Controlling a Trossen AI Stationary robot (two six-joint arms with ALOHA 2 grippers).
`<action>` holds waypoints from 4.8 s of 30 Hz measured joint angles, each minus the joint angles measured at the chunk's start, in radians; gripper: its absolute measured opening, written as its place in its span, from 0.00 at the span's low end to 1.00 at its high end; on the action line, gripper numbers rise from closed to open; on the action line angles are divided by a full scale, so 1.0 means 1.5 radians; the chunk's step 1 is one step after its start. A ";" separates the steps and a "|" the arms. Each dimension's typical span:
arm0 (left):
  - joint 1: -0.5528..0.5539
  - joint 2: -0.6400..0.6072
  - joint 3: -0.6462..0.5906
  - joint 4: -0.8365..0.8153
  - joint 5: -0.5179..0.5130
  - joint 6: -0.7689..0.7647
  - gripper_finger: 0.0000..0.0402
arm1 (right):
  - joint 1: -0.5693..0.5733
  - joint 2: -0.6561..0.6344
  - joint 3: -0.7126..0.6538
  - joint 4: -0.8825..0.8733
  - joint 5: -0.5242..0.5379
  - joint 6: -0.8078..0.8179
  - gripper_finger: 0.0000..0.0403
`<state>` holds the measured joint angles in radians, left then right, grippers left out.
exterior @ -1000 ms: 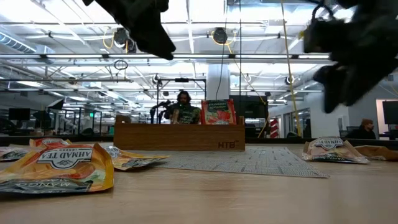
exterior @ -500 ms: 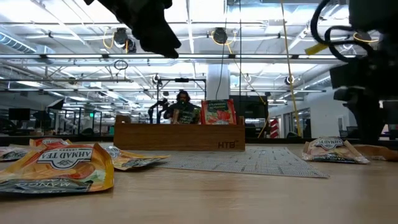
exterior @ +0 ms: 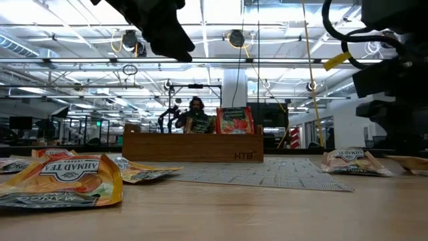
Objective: Pick & Place Tea
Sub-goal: Put the brown tea bag into the wooden organizer
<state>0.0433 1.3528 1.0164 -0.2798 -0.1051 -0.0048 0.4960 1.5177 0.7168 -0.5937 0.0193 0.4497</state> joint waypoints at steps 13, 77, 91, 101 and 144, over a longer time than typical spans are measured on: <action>0.000 0.000 0.000 0.000 0.000 0.002 0.77 | -0.043 -0.008 -0.090 0.103 -0.014 -0.003 0.02; 0.002 0.190 0.000 0.348 0.035 -0.180 0.71 | -0.190 -0.036 -0.027 0.807 0.527 -0.747 0.00; 0.002 0.190 0.000 0.345 0.038 -0.178 0.33 | -0.191 -0.036 -0.027 0.842 0.491 -0.746 0.00; 0.002 0.190 0.001 0.323 0.052 -0.108 0.04 | -0.181 -0.036 -0.027 0.836 0.491 -0.744 0.00; -0.060 0.198 -0.313 1.125 0.040 0.110 0.04 | -0.338 -0.088 0.182 0.549 -0.034 -0.425 0.46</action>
<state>-0.0471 1.6493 0.5468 1.4072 -0.0444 0.1608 -0.0115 1.3862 0.9897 0.2299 -0.0319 -0.1873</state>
